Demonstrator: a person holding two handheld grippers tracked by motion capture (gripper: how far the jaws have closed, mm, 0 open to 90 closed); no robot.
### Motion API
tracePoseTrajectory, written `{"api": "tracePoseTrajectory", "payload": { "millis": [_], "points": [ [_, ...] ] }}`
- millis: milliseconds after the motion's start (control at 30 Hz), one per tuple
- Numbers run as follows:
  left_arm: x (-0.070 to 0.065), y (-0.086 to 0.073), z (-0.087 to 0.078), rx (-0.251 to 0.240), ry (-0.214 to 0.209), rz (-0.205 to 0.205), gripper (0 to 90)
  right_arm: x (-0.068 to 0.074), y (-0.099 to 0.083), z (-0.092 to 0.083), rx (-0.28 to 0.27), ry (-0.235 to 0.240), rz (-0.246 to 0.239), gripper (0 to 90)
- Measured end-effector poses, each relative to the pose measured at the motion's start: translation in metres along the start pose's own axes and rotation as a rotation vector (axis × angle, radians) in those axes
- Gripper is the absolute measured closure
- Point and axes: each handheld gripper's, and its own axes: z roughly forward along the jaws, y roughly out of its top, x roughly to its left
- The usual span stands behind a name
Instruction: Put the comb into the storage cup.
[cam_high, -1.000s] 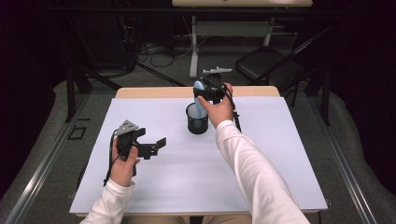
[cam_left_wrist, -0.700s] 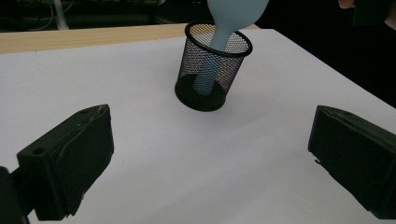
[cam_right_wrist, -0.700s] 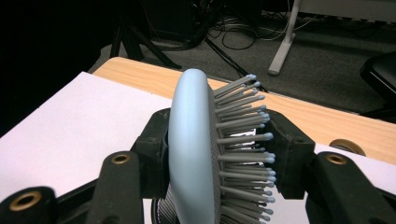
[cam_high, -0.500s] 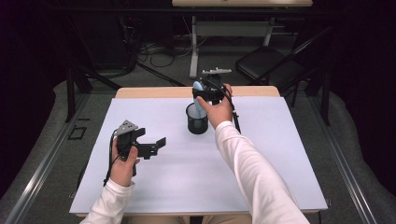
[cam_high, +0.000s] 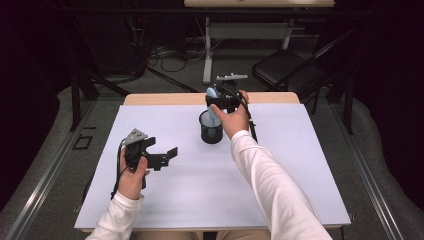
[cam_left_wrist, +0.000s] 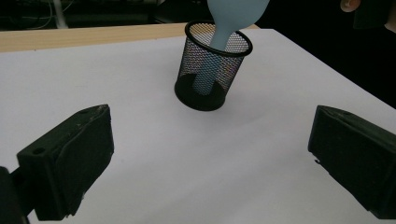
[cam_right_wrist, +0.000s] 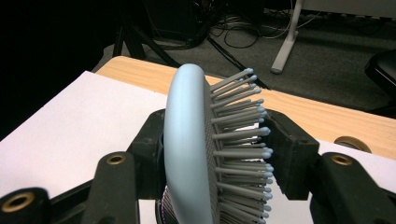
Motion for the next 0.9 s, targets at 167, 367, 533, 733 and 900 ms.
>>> {"api": "tracePoseTrajectory", "payload": {
  "millis": [167, 367, 533, 733, 900],
  "points": [
    [-0.0001, 0.0001, -0.0007, 0.000, 0.001, -0.001, 0.4, 0.0004, 0.0000, -0.0002, -0.001, -0.004, -0.001, 45.0],
    [0.0003, 0.0000, -0.0009, -0.001, 0.000, -0.002, 0.4, 0.0012, -0.0002, 0.0000, -0.002, -0.005, -0.006, 45.0],
    [0.0005, 0.0000, -0.0010, 0.000, 0.000, -0.003, 0.4, 0.0009, -0.0001, 0.0002, -0.003, -0.006, -0.003, 45.1],
    [0.0008, -0.0002, -0.0009, -0.002, -0.001, -0.006, 0.4, 0.0001, 0.0000, 0.0002, -0.004, -0.005, 0.002, 44.4],
    [0.0012, -0.0002, -0.0012, -0.001, -0.005, -0.009, 0.4, 0.0012, -0.0005, 0.0009, 0.004, -0.003, 0.006, 39.7]
  ]
}}
